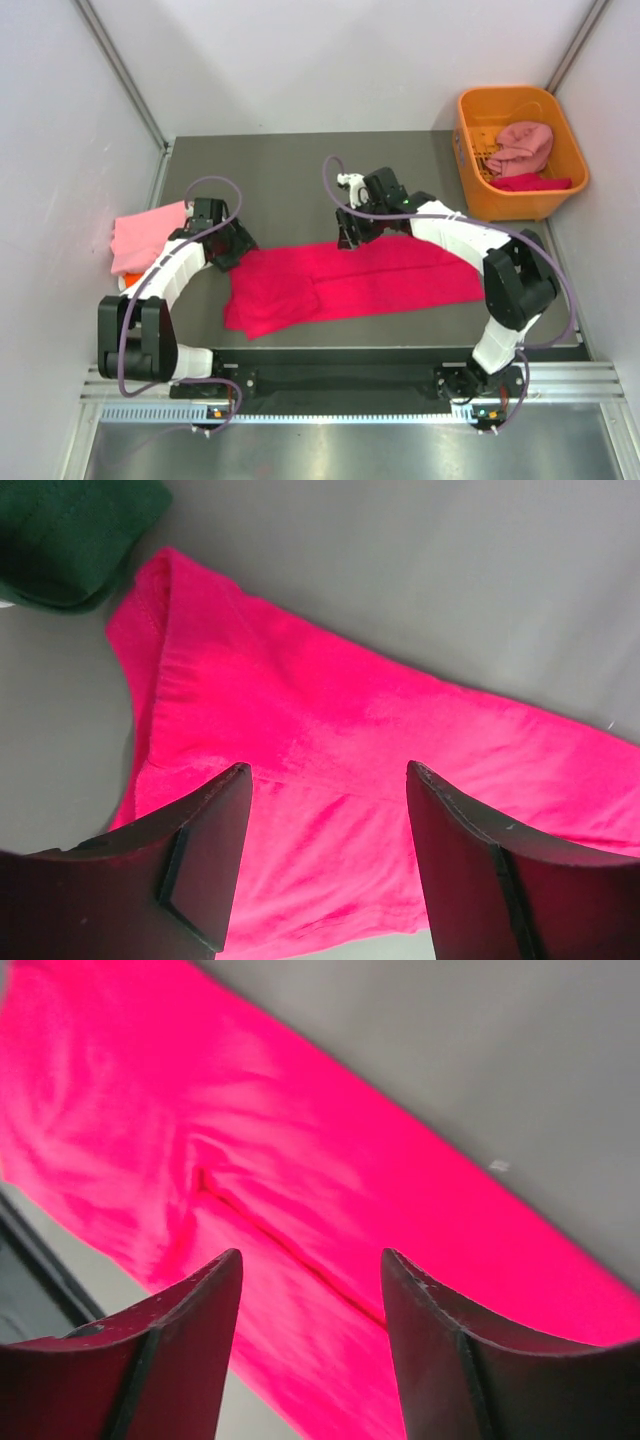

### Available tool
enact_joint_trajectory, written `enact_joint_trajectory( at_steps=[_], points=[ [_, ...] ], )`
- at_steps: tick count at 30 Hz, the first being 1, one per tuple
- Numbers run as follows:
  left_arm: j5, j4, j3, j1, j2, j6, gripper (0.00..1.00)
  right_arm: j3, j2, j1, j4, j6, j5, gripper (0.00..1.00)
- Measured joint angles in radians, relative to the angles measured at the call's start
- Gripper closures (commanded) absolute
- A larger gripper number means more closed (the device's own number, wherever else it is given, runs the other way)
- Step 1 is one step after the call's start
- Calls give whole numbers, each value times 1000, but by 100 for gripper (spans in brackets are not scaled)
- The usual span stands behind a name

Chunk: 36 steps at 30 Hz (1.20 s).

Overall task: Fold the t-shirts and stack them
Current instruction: Fold the tshirt

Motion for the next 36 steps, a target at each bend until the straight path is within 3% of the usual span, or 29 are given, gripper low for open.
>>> enact_joint_trajectory(
  at_steps=[10, 17, 22, 29, 33, 36],
  points=[
    [-3, 14, -34, 0, -22, -49, 32, 210, 206, -126, -146, -106, -70, 37],
    [-10, 11, -47, 0, -54, -47, 32, 341, 403, -121, -219, -159, -119, 37],
    [-13, 5, -47, 0, -68, -40, 32, 384, 438, -107, -245, -190, -135, 40],
    [-26, -8, -47, 0, -78, -35, 31, 391, 458, -79, -261, -234, -142, 64],
    [-32, -8, -47, 0, -78, -32, 31, 394, 467, -60, -275, -248, -131, 100],
    [-34, -8, -47, 0, -78, -29, 31, 414, 478, -57, -290, -238, -115, 100]
  ],
)
